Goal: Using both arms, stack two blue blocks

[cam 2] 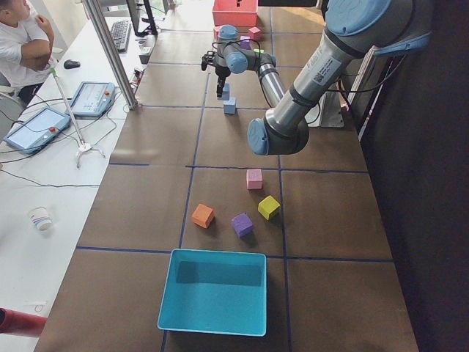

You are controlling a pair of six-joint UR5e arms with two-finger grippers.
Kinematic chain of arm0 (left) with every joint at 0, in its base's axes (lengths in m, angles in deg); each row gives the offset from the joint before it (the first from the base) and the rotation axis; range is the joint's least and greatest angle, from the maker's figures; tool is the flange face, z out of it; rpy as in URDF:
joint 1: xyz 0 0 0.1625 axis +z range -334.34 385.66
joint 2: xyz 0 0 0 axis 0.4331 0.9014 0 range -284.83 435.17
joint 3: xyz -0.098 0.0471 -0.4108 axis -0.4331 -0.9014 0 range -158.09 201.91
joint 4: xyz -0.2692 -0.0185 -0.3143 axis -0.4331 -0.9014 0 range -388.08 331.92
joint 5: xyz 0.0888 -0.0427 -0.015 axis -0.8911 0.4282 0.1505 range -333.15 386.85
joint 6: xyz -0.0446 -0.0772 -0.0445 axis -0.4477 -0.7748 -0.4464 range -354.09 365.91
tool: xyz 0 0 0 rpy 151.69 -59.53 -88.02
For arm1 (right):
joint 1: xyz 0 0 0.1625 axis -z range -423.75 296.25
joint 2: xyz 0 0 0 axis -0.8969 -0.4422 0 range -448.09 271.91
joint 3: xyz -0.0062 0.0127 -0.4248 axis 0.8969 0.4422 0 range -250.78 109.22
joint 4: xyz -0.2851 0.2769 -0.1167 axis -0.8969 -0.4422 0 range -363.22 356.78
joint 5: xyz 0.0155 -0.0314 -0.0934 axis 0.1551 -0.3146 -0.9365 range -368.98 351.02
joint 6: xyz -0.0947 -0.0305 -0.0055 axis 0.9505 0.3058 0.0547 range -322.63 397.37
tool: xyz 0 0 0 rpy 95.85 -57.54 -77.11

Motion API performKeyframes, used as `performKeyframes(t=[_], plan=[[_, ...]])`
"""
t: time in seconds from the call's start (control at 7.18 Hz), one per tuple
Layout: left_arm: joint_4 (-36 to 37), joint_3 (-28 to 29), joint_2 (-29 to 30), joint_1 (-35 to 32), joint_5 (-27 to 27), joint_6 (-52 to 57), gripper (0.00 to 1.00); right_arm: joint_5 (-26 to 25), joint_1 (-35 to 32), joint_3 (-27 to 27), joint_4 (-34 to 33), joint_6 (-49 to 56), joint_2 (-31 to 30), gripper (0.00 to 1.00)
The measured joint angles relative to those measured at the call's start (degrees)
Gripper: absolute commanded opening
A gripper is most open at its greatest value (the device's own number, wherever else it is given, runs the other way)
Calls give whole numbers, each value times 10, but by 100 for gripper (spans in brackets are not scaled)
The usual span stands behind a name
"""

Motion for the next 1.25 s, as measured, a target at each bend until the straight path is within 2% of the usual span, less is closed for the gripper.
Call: performKeyframes(t=[0.42,1.11,1.25], plan=[[-1,35,19,26,-35,5,32,1,0,0,0,-1,0,100],[-6,49,22,31,-33,5,45,0,0,1,0,-1,0,100],[-6,49,22,34,-32,5,62,0,0,0,0,-1,0,100]])
